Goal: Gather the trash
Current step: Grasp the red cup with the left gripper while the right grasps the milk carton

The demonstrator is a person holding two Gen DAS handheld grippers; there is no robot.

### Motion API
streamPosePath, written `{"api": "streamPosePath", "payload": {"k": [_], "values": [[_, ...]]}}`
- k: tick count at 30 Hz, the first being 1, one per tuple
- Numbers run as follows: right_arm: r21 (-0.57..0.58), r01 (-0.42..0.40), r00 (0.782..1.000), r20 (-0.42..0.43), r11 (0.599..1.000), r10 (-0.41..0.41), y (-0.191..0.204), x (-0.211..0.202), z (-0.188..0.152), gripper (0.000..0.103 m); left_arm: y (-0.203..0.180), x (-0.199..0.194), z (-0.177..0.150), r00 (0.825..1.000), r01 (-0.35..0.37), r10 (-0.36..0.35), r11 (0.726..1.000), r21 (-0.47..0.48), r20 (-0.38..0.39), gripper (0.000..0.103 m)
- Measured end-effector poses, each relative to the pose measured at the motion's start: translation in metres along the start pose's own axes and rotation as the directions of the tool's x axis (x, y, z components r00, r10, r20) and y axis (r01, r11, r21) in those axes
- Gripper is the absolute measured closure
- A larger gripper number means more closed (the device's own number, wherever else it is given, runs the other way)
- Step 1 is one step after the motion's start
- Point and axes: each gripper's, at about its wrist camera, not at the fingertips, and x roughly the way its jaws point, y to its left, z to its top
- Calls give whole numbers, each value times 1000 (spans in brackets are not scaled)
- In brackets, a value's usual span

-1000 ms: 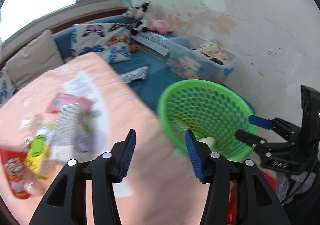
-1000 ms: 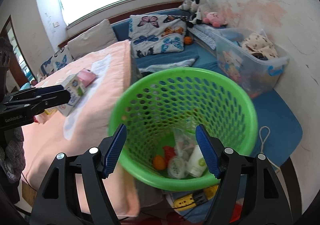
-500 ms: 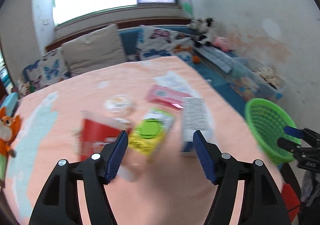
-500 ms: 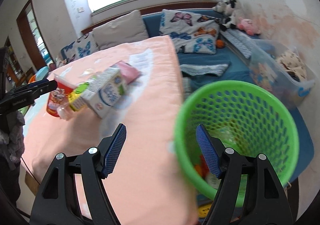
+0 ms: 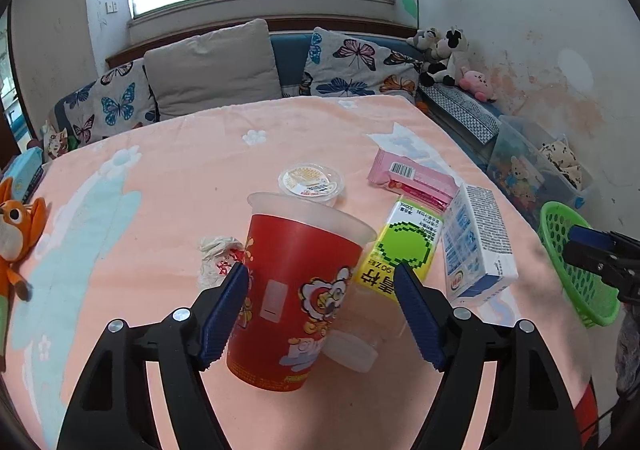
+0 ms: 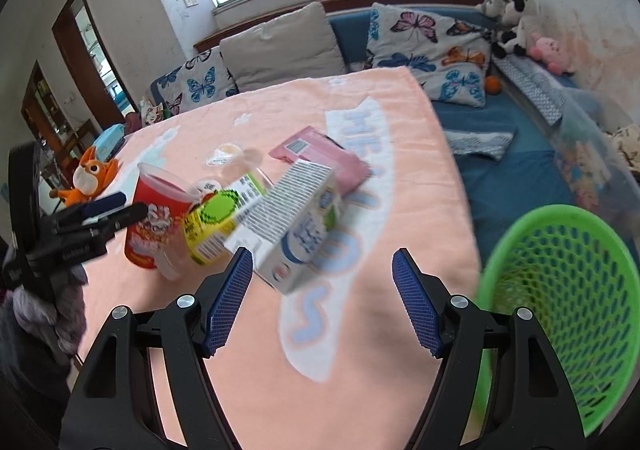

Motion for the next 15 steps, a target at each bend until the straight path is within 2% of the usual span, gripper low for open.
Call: {"api": "streamPosePath", "payload": {"k": [7,15], "values": [[62,-20,998,-61,998,24,11,33,25,30,8,15,3,999,47,-47,999,20,-29,30],[125,-2,990,-137,992,19,13,70,42,30,16,27,7,995,83,-81,996,38,-53,29]]}}
